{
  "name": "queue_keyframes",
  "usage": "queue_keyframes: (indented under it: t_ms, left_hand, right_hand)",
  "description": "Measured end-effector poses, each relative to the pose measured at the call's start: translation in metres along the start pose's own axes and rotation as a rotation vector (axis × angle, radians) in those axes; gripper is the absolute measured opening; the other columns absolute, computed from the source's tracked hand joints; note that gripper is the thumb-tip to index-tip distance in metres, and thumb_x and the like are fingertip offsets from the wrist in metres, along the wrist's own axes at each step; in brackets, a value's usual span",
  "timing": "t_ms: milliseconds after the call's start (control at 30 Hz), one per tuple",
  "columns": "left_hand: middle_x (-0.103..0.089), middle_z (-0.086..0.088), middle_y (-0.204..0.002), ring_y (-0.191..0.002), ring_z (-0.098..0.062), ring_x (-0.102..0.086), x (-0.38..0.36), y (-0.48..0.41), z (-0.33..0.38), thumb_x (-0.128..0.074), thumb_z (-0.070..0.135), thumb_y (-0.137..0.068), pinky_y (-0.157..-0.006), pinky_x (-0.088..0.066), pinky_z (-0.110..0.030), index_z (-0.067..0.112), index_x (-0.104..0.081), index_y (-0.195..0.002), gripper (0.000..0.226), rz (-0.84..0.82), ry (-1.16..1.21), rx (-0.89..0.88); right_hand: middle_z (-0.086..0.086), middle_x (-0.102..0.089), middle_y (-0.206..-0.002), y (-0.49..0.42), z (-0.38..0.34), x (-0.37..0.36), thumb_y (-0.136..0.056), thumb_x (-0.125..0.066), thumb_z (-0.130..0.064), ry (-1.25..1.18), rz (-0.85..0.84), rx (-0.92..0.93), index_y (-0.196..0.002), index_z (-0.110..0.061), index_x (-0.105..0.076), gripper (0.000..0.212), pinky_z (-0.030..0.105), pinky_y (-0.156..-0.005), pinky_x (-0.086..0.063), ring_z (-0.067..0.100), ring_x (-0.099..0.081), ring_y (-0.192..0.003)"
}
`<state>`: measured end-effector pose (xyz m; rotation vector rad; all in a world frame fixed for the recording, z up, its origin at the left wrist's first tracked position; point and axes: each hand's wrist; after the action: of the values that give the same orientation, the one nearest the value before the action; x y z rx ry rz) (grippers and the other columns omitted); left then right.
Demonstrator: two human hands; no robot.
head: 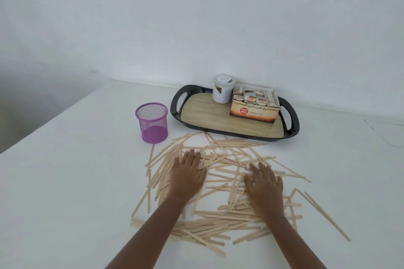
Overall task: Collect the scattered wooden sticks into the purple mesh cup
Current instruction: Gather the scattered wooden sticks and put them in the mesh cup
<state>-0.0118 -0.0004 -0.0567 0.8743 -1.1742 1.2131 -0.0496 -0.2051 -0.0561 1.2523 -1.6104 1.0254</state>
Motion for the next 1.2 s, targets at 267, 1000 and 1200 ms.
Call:
queue_keyframes:
  t_ms: [267, 1000, 1200]
  left_hand:
    - [-0.019, -0.010, -0.156, -0.146, -0.022, -0.014, 0.014, -0.018, -0.022, -0.023, 0.041, -0.098, -0.119, -0.013, -0.037, 0.015, -0.021, -0.145, 0.054, 0.050, 0.001, -0.100]
    - [-0.052, -0.008, -0.121, -0.107, -0.019, -0.056, 0.033, -0.081, -0.026, -0.043, 0.014, -0.096, -0.087, -0.047, -0.026, 0.007, -0.046, -0.119, 0.024, -0.044, -0.064, 0.038]
    - [-0.052, -0.007, -0.116, -0.103, -0.017, -0.054, 0.037, -0.077, -0.027, -0.051, 0.005, -0.092, -0.079, -0.048, -0.023, 0.008, -0.054, -0.107, 0.016, -0.052, -0.063, 0.050]
  right_hand:
    - [-0.001, -0.041, -0.145, 0.000, -0.015, 0.007, -0.095, -0.041, -0.032, 0.034, 0.059, -0.051, -0.131, -0.022, -0.046, 0.037, 0.054, -0.113, -0.019, 0.019, -0.026, -0.141]
    - [0.006, -0.052, -0.124, -0.109, -0.063, 0.008, -0.086, -0.045, 0.005, 0.266, -0.134, 0.355, -0.126, -0.011, -0.047, 0.043, 0.027, -0.089, -0.047, 0.019, -0.054, -0.108]
    - [0.005, -0.050, -0.119, -0.102, -0.054, 0.010, -0.087, -0.040, 0.008, 0.305, -0.144, 0.453, -0.123, -0.011, -0.049, 0.042, 0.027, -0.086, -0.046, 0.017, -0.050, -0.106]
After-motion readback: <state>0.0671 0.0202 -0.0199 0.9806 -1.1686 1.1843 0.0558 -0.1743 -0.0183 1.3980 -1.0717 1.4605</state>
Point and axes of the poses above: each hand's wrist, its own y-axis away from the middle knuckle, its own x-axis out of the back of the hand, z = x × y
